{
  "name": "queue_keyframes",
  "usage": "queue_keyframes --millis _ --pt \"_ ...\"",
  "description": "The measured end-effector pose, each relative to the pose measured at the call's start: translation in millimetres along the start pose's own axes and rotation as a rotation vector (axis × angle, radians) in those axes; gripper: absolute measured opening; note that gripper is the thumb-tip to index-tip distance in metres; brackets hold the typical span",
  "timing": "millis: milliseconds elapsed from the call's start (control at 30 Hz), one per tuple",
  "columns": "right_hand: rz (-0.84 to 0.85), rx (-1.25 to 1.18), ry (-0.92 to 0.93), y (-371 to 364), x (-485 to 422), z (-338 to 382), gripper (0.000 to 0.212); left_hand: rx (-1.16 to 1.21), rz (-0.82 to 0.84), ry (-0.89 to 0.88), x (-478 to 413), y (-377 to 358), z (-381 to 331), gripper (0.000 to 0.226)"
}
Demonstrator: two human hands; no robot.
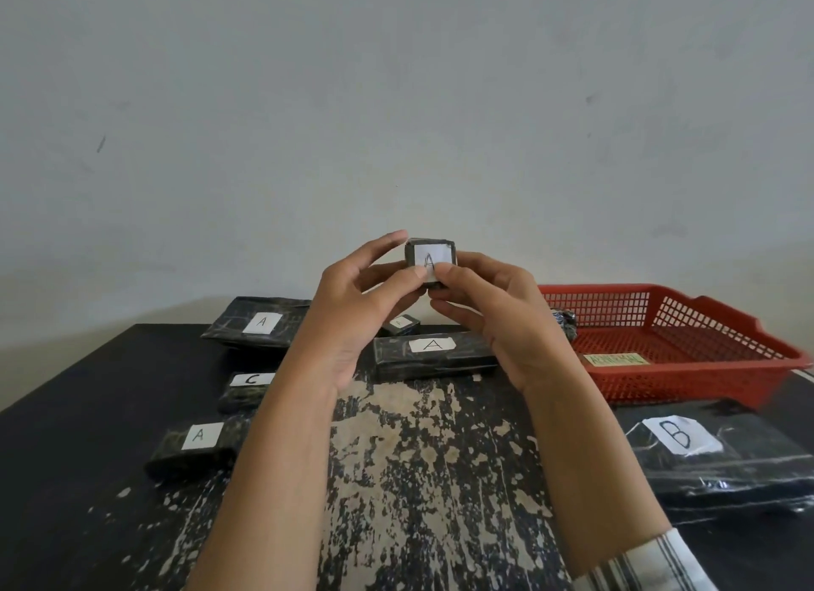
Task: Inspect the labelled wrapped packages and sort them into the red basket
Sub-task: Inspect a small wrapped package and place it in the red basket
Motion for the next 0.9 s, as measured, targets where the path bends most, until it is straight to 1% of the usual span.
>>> queue_keyframes --millis 133,267,433,567,633,733,800,900 --pt "0.008 0.0 0.005 0 1 1 0.025 0.015 0.016 0.005 0 1 -1 0.025" --pt "0.01 0.012 -0.022 -1 2 3 0.023 0.002 -0.034 0.007 0 -1 1 0.016" --pt "-0.022 -0.005 -0.041 -1 2 5 0.025 -0.039 -0.035 0.011 0 -4 -1 0.023" --pt "-0.061 -0.032 -0.018 0 2 6 0.02 -0.038 -0.014 0.003 3 -7 -2 0.026" --pt "-0.066 -0.046 -0.008 1 3 8 0.016 -0.022 0.027 -0.001 3 -8 -3 0.025" --pt "-0.053 -0.058 0.002 3 3 10 0.014 0.001 0.087 -0.007 5 -10 -4 0.022" --pt "-0.037 -0.064 0.003 3 3 10 0.014 0.009 0.067 -0.014 5 -10 -4 0.019" --pt "0.017 -0.063 -0.003 2 4 10 0.02 0.007 0.026 -0.027 5 -10 -4 0.019"
Point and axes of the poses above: each hand's wrist, its own x-axis away from the middle knuckle, its own y-axis out of the back of the hand, z = x × y, the point moved 1 cm from there along -x, towards the middle knuckle, and after that the axes turned 14 degrees about -x, right-handed, at the moved point
